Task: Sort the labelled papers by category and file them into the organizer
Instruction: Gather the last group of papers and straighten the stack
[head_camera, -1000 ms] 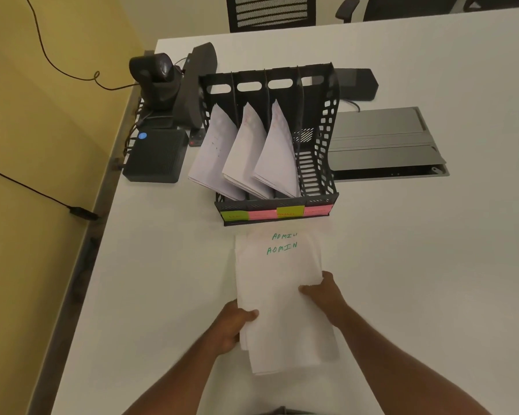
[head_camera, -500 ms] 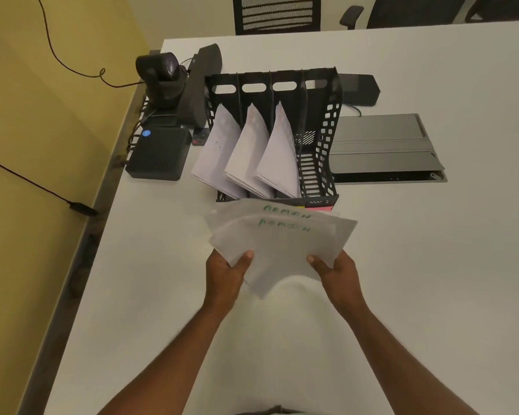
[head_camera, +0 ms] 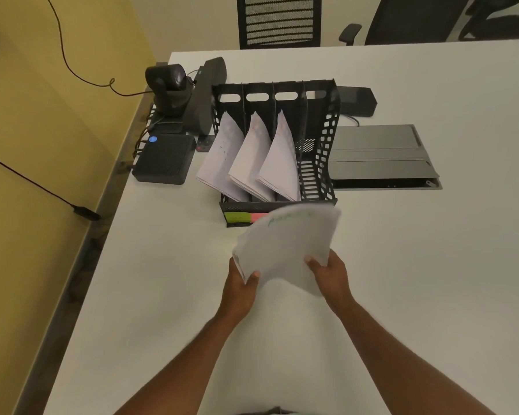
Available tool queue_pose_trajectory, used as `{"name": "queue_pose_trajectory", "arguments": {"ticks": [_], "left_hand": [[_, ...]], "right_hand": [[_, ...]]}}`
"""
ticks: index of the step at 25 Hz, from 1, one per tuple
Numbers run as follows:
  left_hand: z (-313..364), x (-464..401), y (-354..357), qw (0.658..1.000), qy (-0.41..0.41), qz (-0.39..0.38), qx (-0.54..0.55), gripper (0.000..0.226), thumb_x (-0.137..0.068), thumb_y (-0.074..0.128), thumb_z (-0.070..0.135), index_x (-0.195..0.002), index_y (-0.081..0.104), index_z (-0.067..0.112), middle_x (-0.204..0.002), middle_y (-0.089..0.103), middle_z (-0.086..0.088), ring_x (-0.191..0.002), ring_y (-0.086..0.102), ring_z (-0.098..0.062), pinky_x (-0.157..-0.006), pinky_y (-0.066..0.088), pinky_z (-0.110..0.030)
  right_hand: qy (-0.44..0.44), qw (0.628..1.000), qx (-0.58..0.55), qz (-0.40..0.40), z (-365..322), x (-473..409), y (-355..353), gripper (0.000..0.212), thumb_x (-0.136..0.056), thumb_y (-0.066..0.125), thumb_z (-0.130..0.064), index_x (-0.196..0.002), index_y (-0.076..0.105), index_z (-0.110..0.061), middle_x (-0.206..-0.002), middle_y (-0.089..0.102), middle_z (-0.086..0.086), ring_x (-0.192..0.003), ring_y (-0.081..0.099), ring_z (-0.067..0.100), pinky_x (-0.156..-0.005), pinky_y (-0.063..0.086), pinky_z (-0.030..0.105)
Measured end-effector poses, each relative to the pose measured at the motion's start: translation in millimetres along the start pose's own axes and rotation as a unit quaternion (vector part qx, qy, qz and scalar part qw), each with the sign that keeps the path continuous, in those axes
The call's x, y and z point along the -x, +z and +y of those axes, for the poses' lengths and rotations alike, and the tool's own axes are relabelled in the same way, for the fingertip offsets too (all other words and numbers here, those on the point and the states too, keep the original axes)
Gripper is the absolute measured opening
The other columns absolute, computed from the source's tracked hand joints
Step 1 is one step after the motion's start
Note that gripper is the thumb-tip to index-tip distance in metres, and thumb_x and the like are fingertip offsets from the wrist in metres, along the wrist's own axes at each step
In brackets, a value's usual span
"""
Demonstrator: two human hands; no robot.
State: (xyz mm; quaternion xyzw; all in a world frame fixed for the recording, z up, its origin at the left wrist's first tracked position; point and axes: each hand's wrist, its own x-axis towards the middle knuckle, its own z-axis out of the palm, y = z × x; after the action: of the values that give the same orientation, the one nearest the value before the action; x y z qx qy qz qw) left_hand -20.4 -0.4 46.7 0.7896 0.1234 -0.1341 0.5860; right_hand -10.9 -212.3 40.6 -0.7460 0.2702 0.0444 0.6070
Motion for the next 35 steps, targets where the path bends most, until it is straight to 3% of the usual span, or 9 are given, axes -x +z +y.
{"name": "queue_pose_trajectory", "arguments": {"ticks": [3,6,8,11,17,22,27,30,35], "left_hand": [[7.9,-7.0,-12.7,0.996,0.0,0.068,0.053,0.018,-0.099,0.055,0.016,-0.11,0.061,0.03,-0.106,0.069,0.006,-0.097,0.066,-0.013,-0.082,0.051,-0.027],[-4.2,-11.2,-22.3,0.99,-0.119,0.023,0.07,0.016,-0.099,0.056,0.017,-0.1,0.071,0.021,-0.101,0.075,-0.003,-0.088,0.07,-0.017,-0.077,0.053,-0.029],[-17.0,-6.7,-21.7,0.979,-0.191,0.002,0.072,0.016,-0.095,0.063,0.016,-0.107,0.072,0.01,-0.101,0.075,-0.006,-0.085,0.071,-0.018,-0.072,0.056,-0.026],[-23.5,4.4,-12.7,0.97,-0.22,0.01,0.108,0.02,-0.088,0.072,0.014,-0.106,0.073,0.006,-0.094,0.077,-0.006,-0.079,0.073,-0.018,-0.061,0.058,-0.024],[-19.2,14.0,10.5,0.967,-0.215,-0.03,0.133,0.018,-0.096,0.062,0.025,-0.101,0.075,0.013,-0.093,0.078,-0.006,-0.087,0.075,-0.026,-0.081,0.061,-0.045],[-24.6,10.0,8.5,0.975,-0.193,-0.019,0.106,0.02,-0.098,0.056,0.013,-0.114,0.066,0.018,-0.11,0.074,-0.005,-0.095,0.072,-0.022,-0.087,0.059,-0.043],[-28.8,6.7,-10.9,0.994,-0.091,0.045,-0.05,0.075,-0.093,0.053,0.002,-0.148,0.026,0.045,-0.13,0.056,0.011,-0.117,0.056,-0.014,-0.102,0.049,-0.036],[-30.5,3.2,-7.6,0.996,-0.049,-0.008,-0.074,0.057,-0.093,0.045,-0.004,-0.123,0.062,0.041,-0.132,0.059,0.013,-0.121,0.059,-0.012,-0.101,0.047,-0.022],[-17.8,8.3,18.9,0.981,-0.139,-0.057,0.12,0.024,-0.096,0.06,0.034,-0.105,0.077,0.019,-0.106,0.077,-0.004,-0.102,0.071,-0.02,-0.097,0.054,-0.04]], "right_hand": [[-0.023,0.998,0.054,0.022,-2.6,1.1,-10.4,0.017,-0.088,0.068,-0.025,-0.102,0.067,-0.015,-0.094,0.071,-0.004,-0.087,0.066,0.014,-0.069,0.047,0.026],[0.052,0.994,0.098,-0.015,14.1,10.2,-18.4,0.016,-0.089,0.066,-0.024,-0.098,0.067,-0.012,-0.09,0.07,-0.001,-0.085,0.066,0.023,-0.065,0.046,0.028],[0.094,0.979,0.181,-0.014,28.4,19.8,-16.4,0.028,-0.088,0.067,-0.023,-0.113,0.063,-0.012,-0.105,0.068,0.005,-0.101,0.064,0.028,-0.078,0.048,0.031],[-0.017,0.964,0.265,0.009,38.5,37.7,7.6,0.054,-0.085,0.071,-0.022,-0.134,0.051,-0.012,-0.126,0.058,0.01,-0.116,0.057,0.03,-0.099,0.046,0.036],[0.079,0.972,0.111,-0.193,12.4,71.4,60.4,0.071,-0.084,0.062,-0.06,-0.143,0.041,-0.024,-0.135,0.055,-0.007,-0.118,0.058,0.014,-0.096,0.047,0.028],[0.056,0.978,0.156,-0.129,16.6,67.4,58.7,0.034,-0.097,0.048,-0.016,-0.129,0.059,-0.014,-0.121,0.068,0.004,-0.097,0.06,0.014,-0.08,0.047,0.022],[0.044,0.985,0.164,0.014,12.2,54.9,26.2,0.032,-0.092,0.049,-0.009,-0.117,0.068,-0.014,-0.108,0.073,0.003,-0.084,0.059,0.015,-0.067,0.041,0.019],[0.021,0.985,0.169,-0.021,5.5,56.2,24.7,0.031,-0.093,0.052,-0.015,-0.116,0.071,-0.021,-0.102,0.075,-0.002,-0.08,0.061,0.011,-0.061,0.037,0.006],[-0.007,0.98,0.144,-0.137,2.7,75.4,56.4,0.029,-0.098,0.05,-0.029,-0.119,0.07,-0.03,-0.11,0.073,-0.012,-0.094,0.065,0.001,-0.066,0.039,-0.004]]}}
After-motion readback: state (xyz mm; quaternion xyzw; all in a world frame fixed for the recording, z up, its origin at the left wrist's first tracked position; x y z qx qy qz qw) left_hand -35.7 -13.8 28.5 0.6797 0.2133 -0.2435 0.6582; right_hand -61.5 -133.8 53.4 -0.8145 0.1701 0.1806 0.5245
